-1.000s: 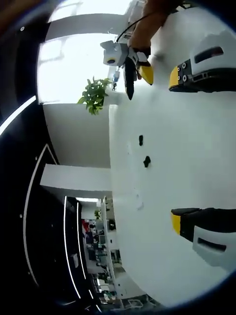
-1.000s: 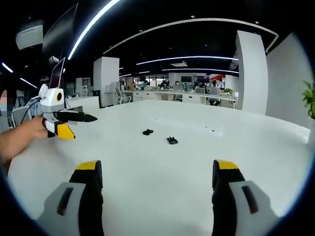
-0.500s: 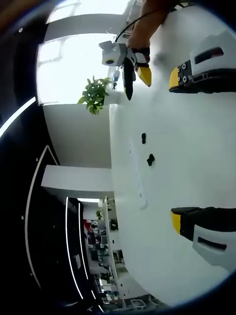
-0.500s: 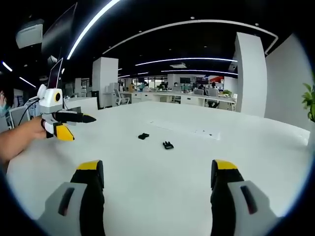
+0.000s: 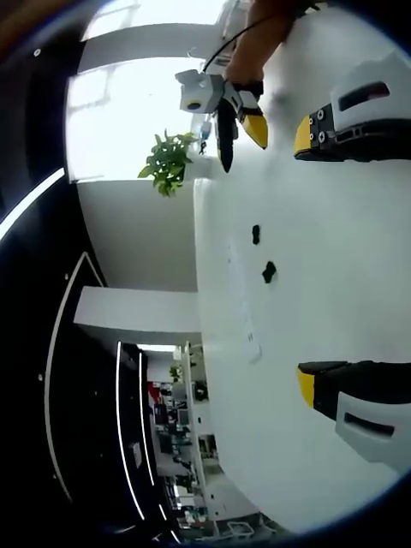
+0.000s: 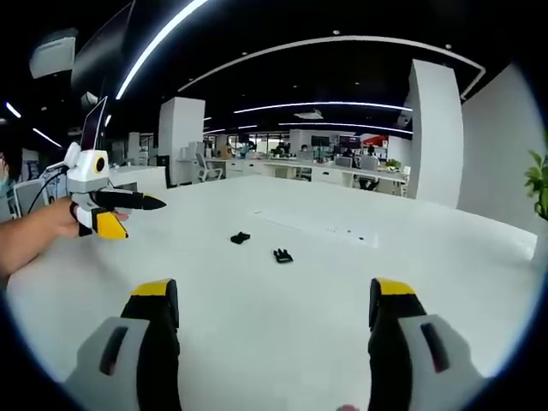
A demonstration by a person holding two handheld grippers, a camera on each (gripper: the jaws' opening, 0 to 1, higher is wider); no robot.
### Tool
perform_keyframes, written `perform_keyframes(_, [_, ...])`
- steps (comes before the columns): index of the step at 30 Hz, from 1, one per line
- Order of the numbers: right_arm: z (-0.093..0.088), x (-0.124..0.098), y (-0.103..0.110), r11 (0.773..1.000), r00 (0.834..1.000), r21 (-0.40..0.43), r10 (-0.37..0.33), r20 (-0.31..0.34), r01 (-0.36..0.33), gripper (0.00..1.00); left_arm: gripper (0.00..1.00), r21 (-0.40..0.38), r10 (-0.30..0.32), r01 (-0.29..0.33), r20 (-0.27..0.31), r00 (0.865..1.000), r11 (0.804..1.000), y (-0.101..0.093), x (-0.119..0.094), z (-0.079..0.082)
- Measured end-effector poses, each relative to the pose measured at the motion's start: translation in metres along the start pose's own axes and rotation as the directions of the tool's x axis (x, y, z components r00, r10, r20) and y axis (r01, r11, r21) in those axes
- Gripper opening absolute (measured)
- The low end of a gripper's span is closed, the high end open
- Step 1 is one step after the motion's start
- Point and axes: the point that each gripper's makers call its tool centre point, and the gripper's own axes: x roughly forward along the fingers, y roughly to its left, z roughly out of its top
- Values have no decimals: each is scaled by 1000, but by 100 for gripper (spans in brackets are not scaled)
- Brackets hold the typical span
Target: Snap the two parts of the plastic buckle together until the buckle closes and remains connected.
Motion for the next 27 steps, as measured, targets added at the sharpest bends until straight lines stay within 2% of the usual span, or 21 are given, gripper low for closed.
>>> perform_keyframes(17, [1,8,-4,1000,1000,-30,6,-10,-7,93,97,-11,-3,2,-11,1000,1000,8,9,4])
perform_keyframes(27, [3,14,-9,1000,1000,-31,4,-11,-4,92,97,-5,-13,13,-10,1000,1000,5,19,9])
